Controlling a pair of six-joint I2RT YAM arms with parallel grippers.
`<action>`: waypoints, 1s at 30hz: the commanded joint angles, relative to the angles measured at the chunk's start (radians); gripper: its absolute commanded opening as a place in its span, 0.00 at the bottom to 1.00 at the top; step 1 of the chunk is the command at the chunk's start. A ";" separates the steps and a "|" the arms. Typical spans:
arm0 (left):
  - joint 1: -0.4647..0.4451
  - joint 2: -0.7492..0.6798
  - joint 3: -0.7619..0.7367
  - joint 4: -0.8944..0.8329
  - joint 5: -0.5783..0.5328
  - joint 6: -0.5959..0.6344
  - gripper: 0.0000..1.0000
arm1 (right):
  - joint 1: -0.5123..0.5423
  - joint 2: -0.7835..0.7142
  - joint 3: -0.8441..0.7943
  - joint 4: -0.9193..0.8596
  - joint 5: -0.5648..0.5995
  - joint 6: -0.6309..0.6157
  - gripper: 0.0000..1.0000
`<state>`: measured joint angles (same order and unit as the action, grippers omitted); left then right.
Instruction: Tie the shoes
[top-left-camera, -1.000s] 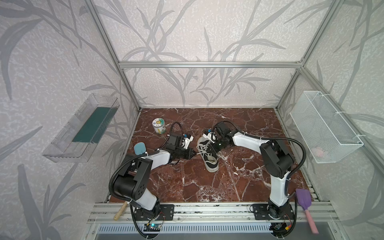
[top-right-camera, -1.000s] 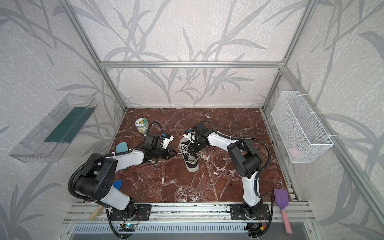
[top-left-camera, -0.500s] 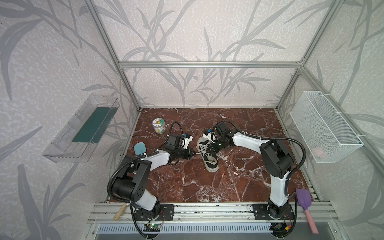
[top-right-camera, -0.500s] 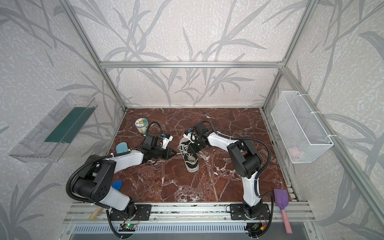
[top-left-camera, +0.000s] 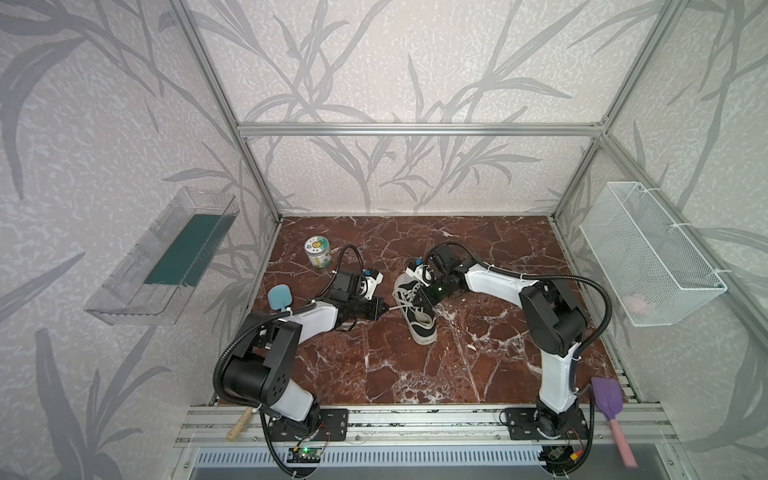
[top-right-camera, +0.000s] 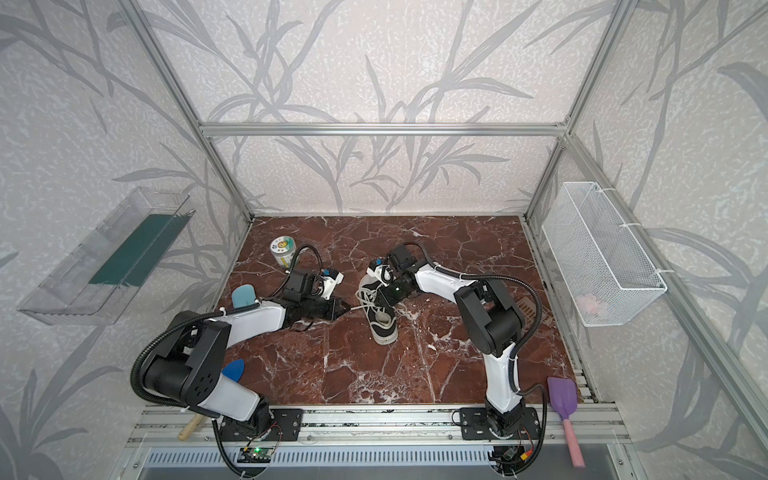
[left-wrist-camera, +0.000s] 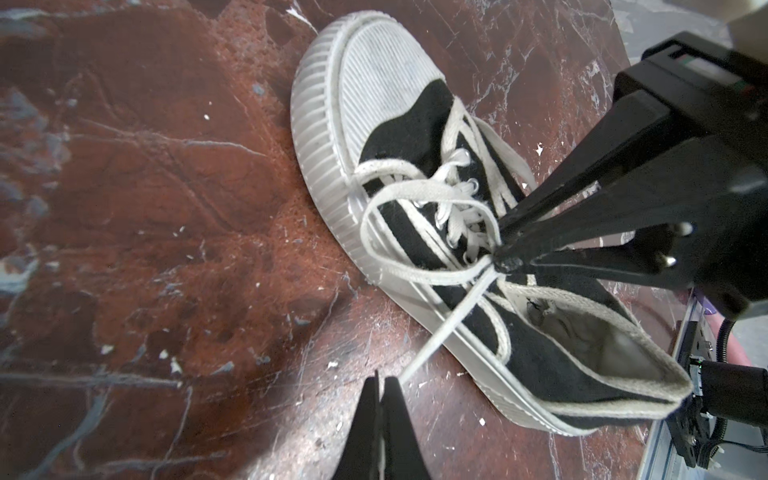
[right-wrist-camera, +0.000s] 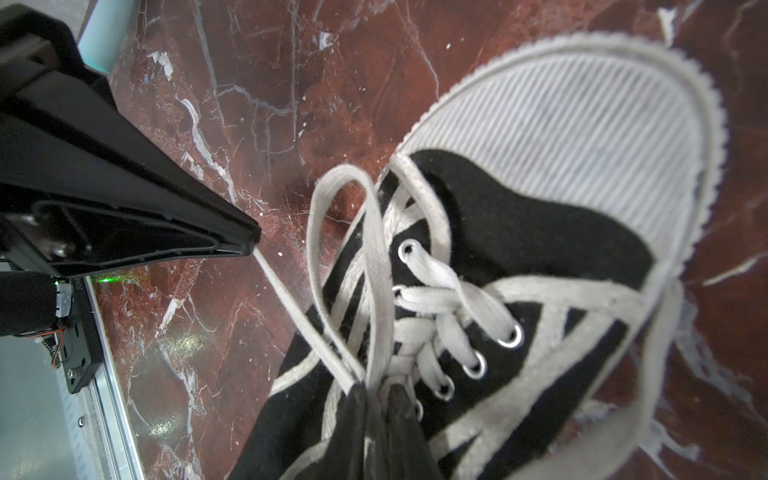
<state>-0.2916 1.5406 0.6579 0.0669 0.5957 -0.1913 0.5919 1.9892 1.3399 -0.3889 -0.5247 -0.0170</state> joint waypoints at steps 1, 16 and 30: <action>0.016 -0.021 -0.004 -0.050 -0.061 0.010 0.00 | -0.013 0.019 -0.007 -0.062 0.034 -0.008 0.14; 0.003 -0.097 -0.047 0.011 -0.009 -0.006 0.46 | -0.008 -0.040 -0.002 -0.040 -0.074 -0.002 0.34; 0.014 -0.272 -0.044 -0.092 -0.141 -0.015 0.66 | -0.009 -0.091 0.011 -0.015 -0.097 0.044 0.56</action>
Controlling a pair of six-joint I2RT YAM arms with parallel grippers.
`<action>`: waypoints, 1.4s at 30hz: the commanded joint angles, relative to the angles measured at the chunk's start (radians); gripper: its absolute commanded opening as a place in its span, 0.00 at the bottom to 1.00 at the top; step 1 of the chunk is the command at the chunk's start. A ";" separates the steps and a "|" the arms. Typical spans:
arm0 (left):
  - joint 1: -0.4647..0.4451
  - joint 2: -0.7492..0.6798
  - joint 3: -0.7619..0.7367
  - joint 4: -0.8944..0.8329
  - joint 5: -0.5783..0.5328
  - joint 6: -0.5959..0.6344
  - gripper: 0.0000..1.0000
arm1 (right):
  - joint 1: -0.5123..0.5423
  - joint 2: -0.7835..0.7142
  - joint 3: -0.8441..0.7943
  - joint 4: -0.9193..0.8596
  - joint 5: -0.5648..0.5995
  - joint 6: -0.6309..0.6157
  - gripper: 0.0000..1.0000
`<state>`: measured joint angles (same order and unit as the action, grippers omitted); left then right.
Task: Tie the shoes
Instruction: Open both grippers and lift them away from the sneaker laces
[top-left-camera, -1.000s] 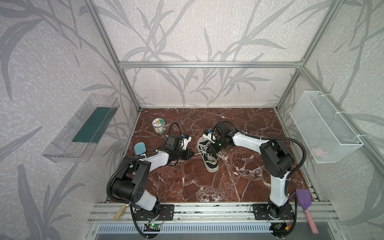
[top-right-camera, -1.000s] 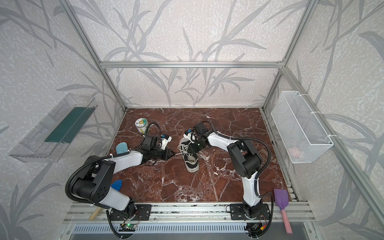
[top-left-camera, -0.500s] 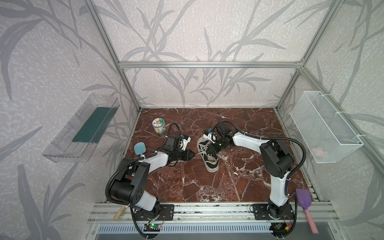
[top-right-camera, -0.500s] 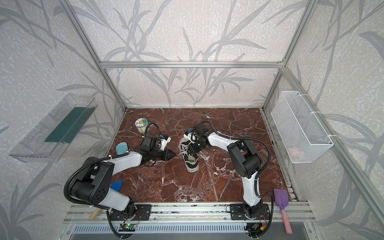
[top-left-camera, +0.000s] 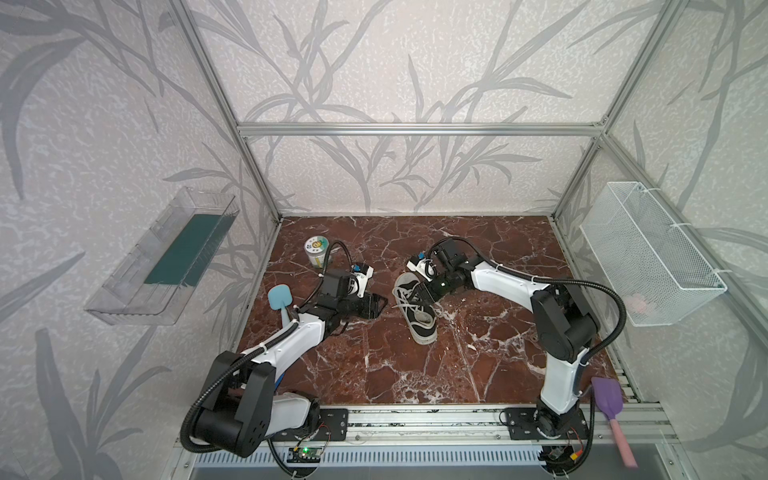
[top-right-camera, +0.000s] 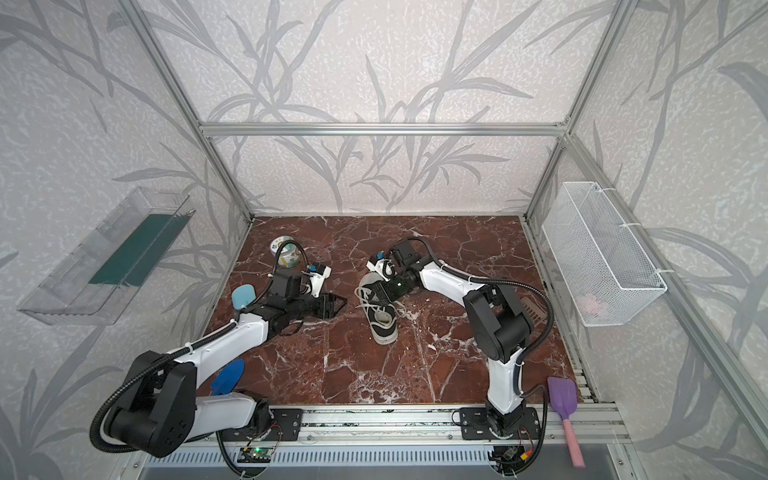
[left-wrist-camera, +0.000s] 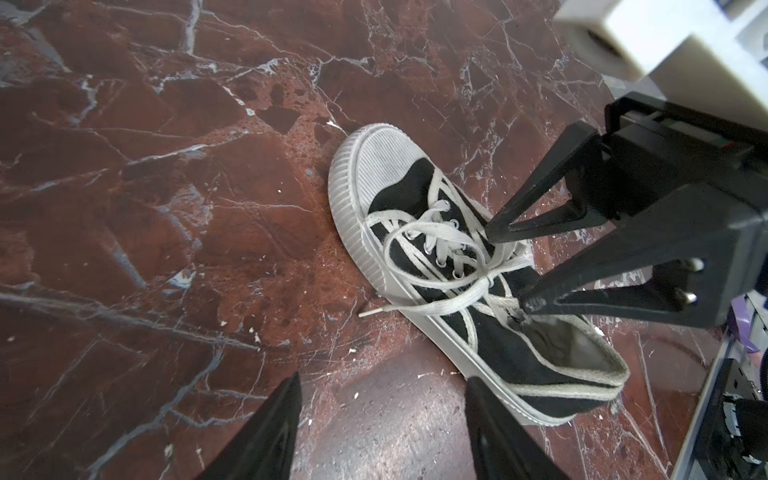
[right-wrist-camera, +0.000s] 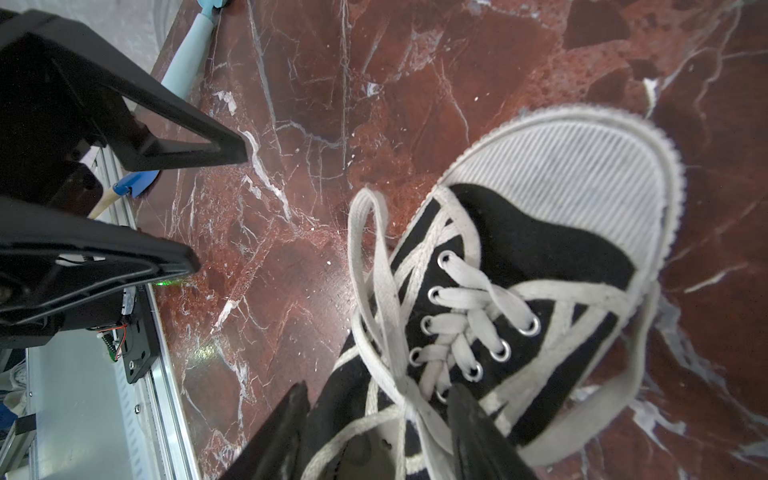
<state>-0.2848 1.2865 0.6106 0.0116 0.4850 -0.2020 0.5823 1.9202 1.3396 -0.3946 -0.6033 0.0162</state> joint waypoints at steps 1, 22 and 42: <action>0.007 -0.019 0.001 -0.042 -0.032 -0.007 0.66 | 0.003 -0.018 0.014 -0.010 -0.026 0.009 0.56; 0.032 -0.090 -0.016 -0.102 -0.087 0.015 0.71 | 0.072 -0.006 0.113 -0.065 -0.004 -0.022 0.61; 0.036 -0.387 -0.167 0.104 -0.338 -0.112 0.99 | -0.272 -0.670 -0.582 0.350 0.406 0.151 0.99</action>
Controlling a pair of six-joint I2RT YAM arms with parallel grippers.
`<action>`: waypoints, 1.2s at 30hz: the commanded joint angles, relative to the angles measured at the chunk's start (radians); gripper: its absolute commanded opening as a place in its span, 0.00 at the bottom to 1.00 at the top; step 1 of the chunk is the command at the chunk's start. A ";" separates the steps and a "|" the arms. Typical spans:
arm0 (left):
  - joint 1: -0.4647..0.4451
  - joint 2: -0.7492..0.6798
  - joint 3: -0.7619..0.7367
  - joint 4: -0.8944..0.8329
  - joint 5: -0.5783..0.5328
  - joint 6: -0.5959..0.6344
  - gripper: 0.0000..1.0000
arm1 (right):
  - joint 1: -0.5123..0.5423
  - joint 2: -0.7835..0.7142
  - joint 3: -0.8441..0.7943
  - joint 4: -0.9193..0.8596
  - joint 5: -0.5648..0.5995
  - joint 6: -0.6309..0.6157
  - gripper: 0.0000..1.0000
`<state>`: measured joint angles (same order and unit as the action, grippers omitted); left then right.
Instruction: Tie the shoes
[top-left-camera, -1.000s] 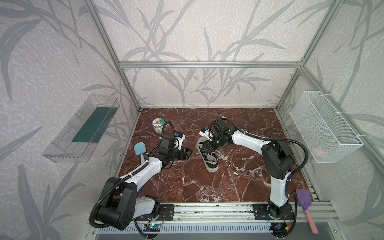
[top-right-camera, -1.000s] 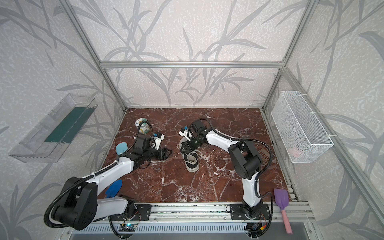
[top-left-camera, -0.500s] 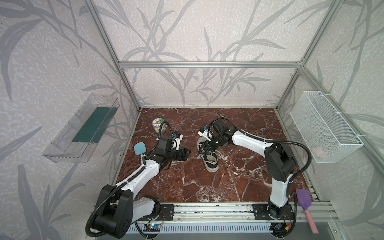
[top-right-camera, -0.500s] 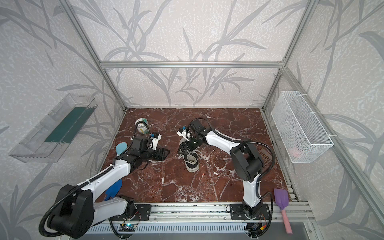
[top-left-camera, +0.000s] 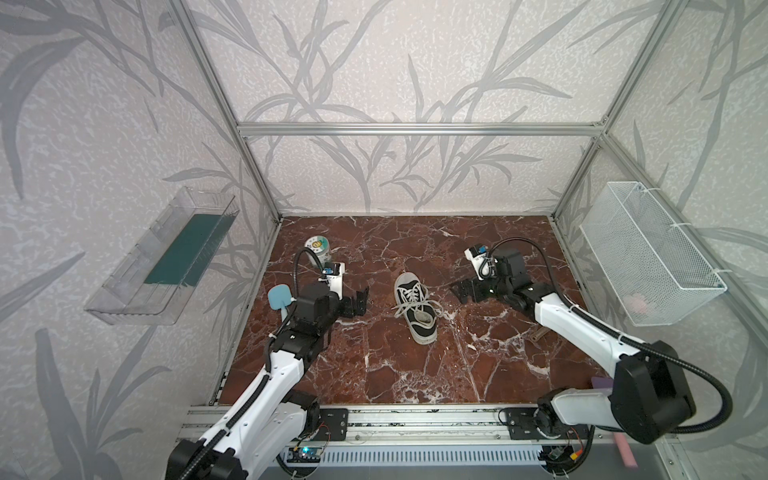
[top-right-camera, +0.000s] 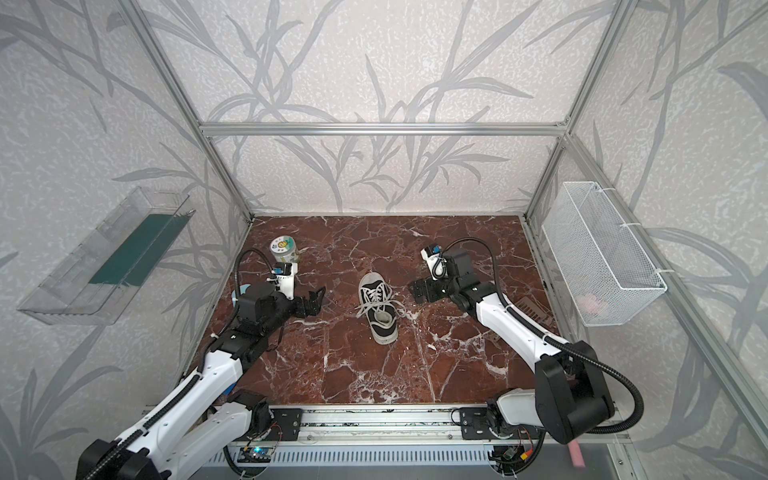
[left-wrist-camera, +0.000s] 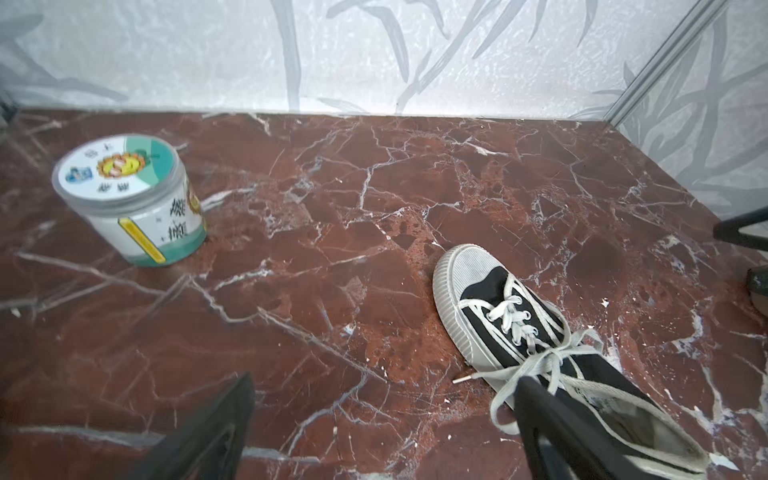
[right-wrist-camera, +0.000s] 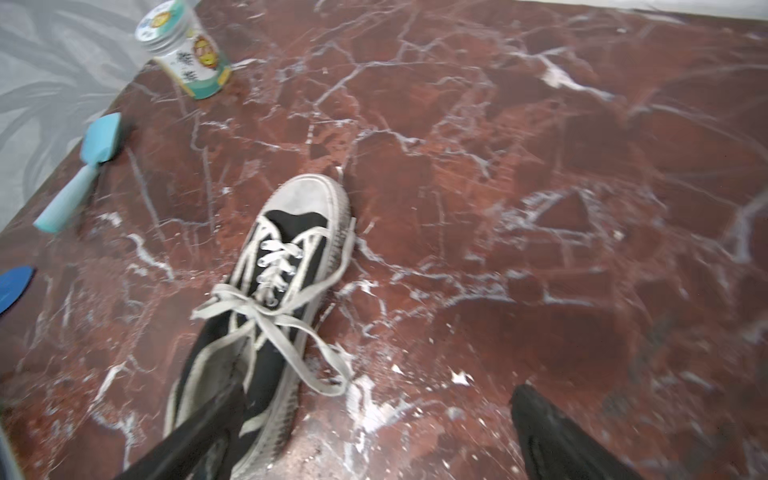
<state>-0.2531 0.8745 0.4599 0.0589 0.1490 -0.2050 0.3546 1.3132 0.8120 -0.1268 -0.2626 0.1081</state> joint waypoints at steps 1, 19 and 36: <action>0.005 0.059 -0.011 0.073 0.045 -0.135 0.99 | -0.061 -0.084 -0.071 0.081 0.056 0.070 0.99; -0.075 0.771 0.269 0.368 0.478 -0.310 0.99 | -0.097 -0.208 -0.121 -0.054 0.036 0.047 0.99; -0.146 0.948 0.402 0.410 0.511 -0.311 0.99 | -0.098 -0.214 -0.118 -0.061 0.016 0.044 0.99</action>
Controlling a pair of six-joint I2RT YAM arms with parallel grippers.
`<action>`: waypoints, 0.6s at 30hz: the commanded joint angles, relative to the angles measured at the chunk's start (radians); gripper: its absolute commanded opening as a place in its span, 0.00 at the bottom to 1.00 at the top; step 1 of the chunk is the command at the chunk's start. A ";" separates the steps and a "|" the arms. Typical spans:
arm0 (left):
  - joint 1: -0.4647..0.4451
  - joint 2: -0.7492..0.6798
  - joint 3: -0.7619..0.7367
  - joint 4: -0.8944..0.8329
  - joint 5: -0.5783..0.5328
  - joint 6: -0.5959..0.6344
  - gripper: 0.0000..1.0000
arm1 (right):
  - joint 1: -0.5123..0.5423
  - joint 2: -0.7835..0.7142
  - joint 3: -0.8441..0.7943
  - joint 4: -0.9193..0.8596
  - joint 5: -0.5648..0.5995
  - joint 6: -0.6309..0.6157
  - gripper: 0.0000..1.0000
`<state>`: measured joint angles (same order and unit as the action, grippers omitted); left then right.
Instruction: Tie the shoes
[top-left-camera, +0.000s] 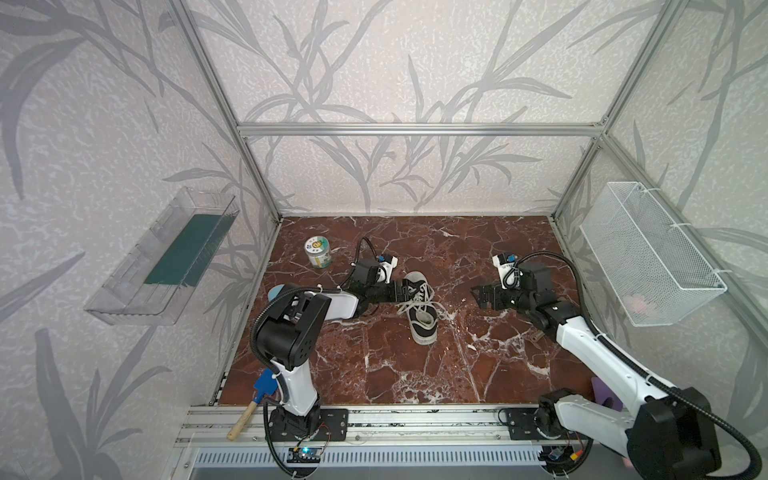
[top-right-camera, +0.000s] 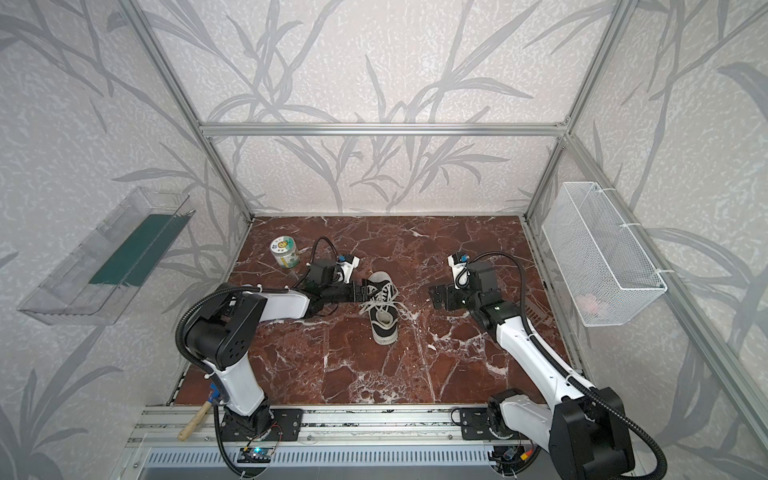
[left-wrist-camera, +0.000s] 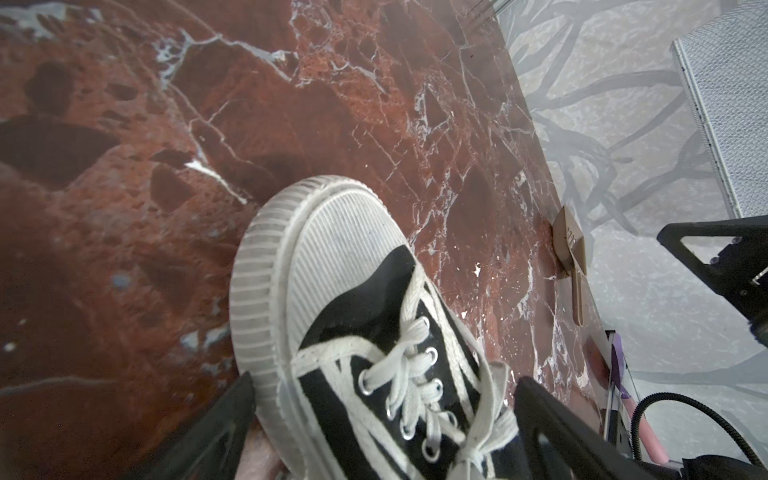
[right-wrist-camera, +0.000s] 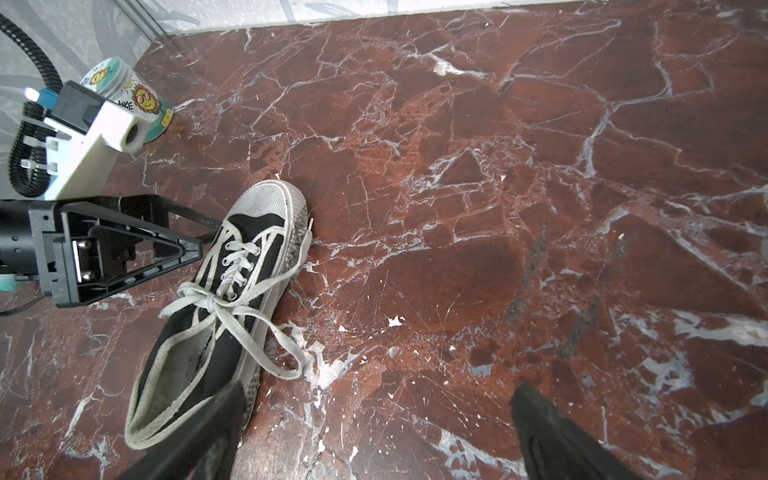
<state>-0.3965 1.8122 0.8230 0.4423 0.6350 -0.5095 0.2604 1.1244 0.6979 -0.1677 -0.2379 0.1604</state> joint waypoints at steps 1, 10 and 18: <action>-0.004 0.012 0.051 0.006 0.028 0.002 0.99 | -0.004 -0.028 -0.004 -0.020 -0.008 -0.011 0.99; -0.003 0.016 0.107 -0.081 0.049 0.049 0.99 | -0.006 -0.028 -0.009 -0.013 -0.014 -0.012 0.99; -0.003 0.022 0.136 -0.175 0.007 0.081 0.99 | -0.007 -0.023 -0.009 -0.011 -0.014 -0.007 0.99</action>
<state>-0.3985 1.8194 0.9272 0.3233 0.6563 -0.4580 0.2596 1.1149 0.6975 -0.1699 -0.2440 0.1570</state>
